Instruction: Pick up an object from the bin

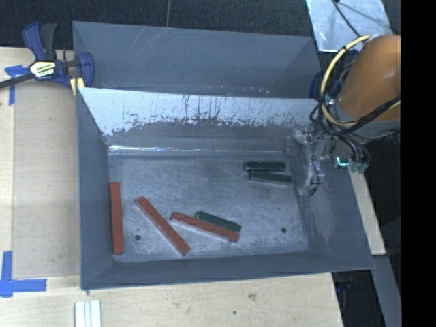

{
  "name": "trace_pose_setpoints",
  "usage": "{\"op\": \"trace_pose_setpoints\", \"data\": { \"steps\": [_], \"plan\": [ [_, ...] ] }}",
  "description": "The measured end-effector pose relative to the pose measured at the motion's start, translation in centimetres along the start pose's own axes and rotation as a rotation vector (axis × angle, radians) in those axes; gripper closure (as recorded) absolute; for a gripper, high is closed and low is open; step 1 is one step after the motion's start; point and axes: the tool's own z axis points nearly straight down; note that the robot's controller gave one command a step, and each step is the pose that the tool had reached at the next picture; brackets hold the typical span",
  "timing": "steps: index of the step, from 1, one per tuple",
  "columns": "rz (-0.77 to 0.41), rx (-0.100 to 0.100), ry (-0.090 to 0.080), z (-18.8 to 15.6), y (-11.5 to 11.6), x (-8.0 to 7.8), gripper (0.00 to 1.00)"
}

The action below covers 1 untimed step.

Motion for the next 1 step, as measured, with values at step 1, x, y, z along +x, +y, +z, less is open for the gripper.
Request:
{"op": "trace_pose_setpoints", "data": {
  "steps": [1],
  "plan": [
    [0.018,-0.001,-0.001,11.38,2.79,-1.79,0.00]
  ]
}}
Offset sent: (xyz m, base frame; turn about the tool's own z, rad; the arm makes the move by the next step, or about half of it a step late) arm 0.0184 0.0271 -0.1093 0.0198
